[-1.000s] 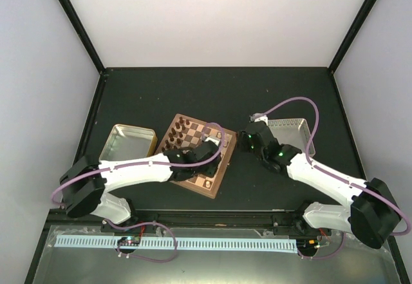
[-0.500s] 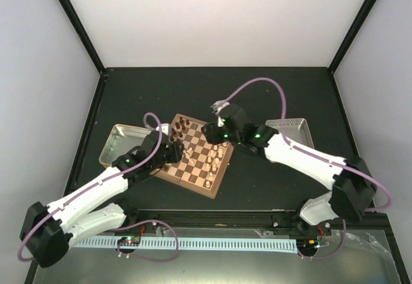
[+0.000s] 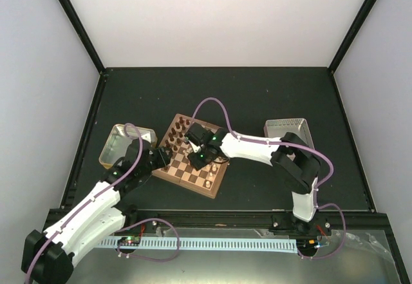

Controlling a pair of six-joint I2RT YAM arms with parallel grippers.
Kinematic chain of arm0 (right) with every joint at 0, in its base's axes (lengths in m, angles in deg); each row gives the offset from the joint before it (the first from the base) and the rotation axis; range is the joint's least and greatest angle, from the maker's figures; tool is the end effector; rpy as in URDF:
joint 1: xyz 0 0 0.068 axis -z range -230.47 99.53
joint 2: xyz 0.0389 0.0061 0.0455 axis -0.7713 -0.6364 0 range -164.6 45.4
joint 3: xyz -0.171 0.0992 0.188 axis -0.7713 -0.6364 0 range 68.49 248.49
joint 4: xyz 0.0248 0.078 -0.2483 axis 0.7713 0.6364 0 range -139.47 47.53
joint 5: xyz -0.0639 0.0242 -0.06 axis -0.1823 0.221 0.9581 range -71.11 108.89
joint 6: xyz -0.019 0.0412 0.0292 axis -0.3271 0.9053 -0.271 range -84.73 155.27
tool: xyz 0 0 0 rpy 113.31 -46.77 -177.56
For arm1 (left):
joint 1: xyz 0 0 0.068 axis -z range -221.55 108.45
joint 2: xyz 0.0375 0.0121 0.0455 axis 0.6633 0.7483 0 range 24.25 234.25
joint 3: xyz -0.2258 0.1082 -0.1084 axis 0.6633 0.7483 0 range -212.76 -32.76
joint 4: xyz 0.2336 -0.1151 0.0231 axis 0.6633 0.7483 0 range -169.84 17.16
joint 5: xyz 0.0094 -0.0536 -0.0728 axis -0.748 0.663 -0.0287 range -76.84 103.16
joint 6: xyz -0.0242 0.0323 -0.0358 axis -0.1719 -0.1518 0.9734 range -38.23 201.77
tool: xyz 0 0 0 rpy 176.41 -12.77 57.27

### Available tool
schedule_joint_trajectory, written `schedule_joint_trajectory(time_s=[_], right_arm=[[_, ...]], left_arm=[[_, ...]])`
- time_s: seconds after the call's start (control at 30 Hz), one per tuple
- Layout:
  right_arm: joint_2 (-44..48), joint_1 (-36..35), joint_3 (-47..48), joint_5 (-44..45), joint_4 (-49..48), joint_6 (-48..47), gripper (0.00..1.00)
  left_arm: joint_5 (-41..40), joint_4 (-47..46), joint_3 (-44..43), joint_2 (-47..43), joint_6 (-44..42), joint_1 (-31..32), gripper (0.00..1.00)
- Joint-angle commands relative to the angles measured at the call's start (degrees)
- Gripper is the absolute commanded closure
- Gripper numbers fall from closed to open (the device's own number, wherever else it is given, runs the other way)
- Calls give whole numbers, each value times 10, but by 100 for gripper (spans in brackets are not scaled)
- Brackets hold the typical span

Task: Set up the chess pieces on the board
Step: Pick up the chess piece from the chessboard.

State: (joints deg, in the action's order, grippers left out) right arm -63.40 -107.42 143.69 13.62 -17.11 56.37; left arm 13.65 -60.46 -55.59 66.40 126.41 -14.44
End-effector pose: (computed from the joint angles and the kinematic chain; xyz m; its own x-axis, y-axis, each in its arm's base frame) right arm 0.2083 0.3262 0.1778 -0.7725 -0.5300 -0.3499 -0.6185 0.7529 0.2249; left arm 0.1431 -0.0735 0.1977 -0.7204 -0.4205 -0.5515 -0.0627 0.8314 -0.5521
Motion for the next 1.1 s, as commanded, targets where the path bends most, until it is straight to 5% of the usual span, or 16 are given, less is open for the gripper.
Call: schedule_joint_trajectory(time_s=[0.0,0.33,0.63,1.07], right_arm=[[-14,-12,32,-14,24,-27,52],[-70,-20,60,28,35,-48,61],[-41,-20,20,40,-12,-77,93],[104,-19,-88,-29,-143,-111,95]], left_arm=[[21,-14,1,-15,10,-14,53],[33,-14,4,-15,13,-23,53],[70,-51,23,-28,45,-25,48],[193,-196,47,14,96,-27,35]])
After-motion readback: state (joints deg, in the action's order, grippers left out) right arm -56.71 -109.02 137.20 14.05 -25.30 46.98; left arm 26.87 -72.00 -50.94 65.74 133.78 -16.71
